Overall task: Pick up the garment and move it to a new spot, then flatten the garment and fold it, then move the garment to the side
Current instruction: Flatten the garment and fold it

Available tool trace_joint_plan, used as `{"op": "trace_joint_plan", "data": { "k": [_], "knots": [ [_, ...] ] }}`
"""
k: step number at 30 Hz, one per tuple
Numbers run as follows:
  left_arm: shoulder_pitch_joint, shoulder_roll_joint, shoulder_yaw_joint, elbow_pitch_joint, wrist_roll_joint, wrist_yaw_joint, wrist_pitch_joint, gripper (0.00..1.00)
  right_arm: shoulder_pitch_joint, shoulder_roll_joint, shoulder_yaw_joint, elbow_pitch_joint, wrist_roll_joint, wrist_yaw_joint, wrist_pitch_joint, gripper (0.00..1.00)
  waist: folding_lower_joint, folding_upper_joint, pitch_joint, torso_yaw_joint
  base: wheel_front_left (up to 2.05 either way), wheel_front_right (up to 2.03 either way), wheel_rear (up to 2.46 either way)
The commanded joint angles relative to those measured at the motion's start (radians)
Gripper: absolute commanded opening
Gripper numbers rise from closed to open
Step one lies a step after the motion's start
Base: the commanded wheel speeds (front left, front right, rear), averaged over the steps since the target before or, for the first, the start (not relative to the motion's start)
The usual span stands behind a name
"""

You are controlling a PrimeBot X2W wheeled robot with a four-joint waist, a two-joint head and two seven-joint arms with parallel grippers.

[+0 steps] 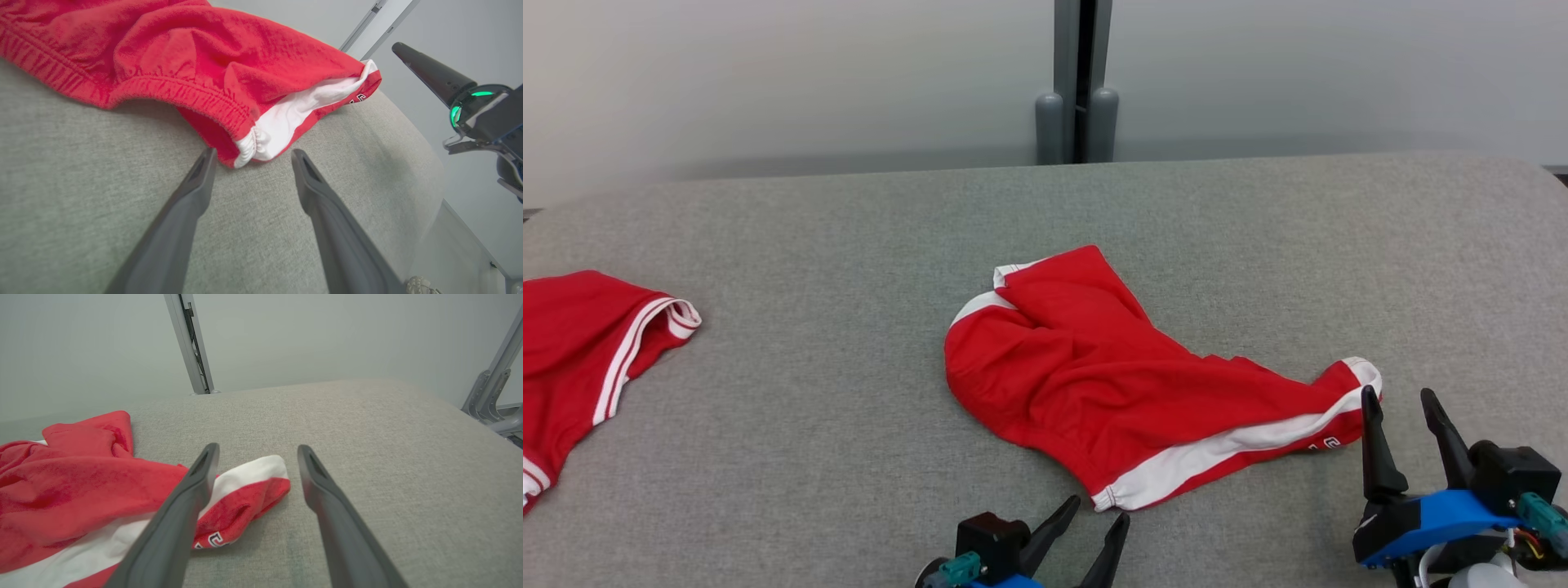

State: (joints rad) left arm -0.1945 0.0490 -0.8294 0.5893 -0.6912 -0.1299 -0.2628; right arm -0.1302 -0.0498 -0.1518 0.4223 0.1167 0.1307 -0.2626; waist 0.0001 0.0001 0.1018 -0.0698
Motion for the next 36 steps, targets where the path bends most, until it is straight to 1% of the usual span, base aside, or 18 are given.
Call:
{"op": "trace_joint_plan", "data": {
  "k": [1,9,10,11,12,16,19,26,32,33,34,35,36],
  "knots": [
    [-0.032,0.003,-0.011,0.012,-0.014,0.000,-0.003,1.00,-0.020,-0.002,0.001,-0.006,0.000,0.000,-0.003,1.00,-0.0001,-0.0001,0.010,-0.007,0.00,0.00,0.00],
    [-0.092,0.015,-0.063,0.045,-0.107,-0.001,-0.003,1.00,-0.040,-0.001,0.005,-0.013,0.006,0.000,-0.003,1.00,-0.0001,-0.0001,0.049,-0.038,0.00,0.00,0.00],
    [-0.094,0.017,-0.060,0.047,-0.117,-0.001,-0.003,0.64,-0.041,-0.001,0.005,-0.013,0.007,0.000,-0.003,1.00,-0.0001,-0.0001,0.051,-0.038,0.00,0.00,0.00],
    [-0.099,0.020,-0.052,0.047,-0.125,-0.001,-0.003,0.20,-0.041,-0.001,0.005,-0.012,0.008,0.000,-0.003,1.00,-0.0001,-0.0001,0.052,-0.038,0.00,0.00,0.00],
    [-0.101,0.022,-0.042,0.046,-0.133,-0.001,-0.003,0.00,-0.040,-0.001,0.004,-0.011,0.009,0.000,-0.003,1.00,-0.0001,-0.0001,0.051,-0.037,0.00,0.00,0.00],
    [-0.092,0.032,-0.007,0.037,-0.149,-0.001,-0.003,0.00,-0.031,-0.001,0.002,0.001,0.013,0.000,-0.003,1.00,-0.0001,-0.0001,0.036,-0.020,0.00,0.00,0.00],
    [-0.071,0.046,0.046,0.026,-0.144,-0.001,-0.003,0.00,-0.015,-0.001,0.001,0.012,0.021,0.000,-0.003,1.00,-0.0001,-0.0001,0.012,0.000,0.00,0.00,0.00],
    [-0.040,0.091,0.156,0.025,-0.098,-0.001,-0.003,0.00,0.015,-0.001,0.021,0.038,0.049,0.000,-0.003,1.00,-0.0001,-0.0001,-0.044,0.052,0.00,0.00,0.00],
    [-0.031,0.130,0.219,0.062,-0.041,-0.001,-0.003,0.00,0.030,-0.002,0.049,0.053,0.075,0.000,-0.003,1.00,-0.0001,-0.0001,-0.078,0.065,0.00,0.00,0.00],
    [-0.029,0.134,0.235,0.071,-0.031,-0.001,-0.003,0.11,0.035,-0.002,0.053,0.054,0.076,0.000,-0.003,1.00,-0.0001,-0.0001,-0.083,0.065,0.00,0.00,0.00],
    [-0.023,0.137,0.250,0.079,-0.020,-0.001,-0.003,0.37,0.037,-0.002,0.057,0.055,0.078,0.000,-0.003,1.00,-0.0001,-0.0001,-0.086,0.064,0.00,0.00,0.00],
    [-0.016,0.140,0.268,0.086,-0.005,-0.001,-0.003,0.56,0.040,-0.002,0.061,0.055,0.080,0.000,-0.003,1.00,-0.0001,-0.0001,-0.089,0.064,0.00,0.00,0.00],
    [-0.009,0.142,0.288,0.093,0.009,0.004,-0.003,1.00,0.042,-0.002,0.064,0.053,0.081,0.000,-0.003,1.00,-0.0001,-0.0001,-0.092,0.063,0.00,0.00,0.00]
  ]
}}
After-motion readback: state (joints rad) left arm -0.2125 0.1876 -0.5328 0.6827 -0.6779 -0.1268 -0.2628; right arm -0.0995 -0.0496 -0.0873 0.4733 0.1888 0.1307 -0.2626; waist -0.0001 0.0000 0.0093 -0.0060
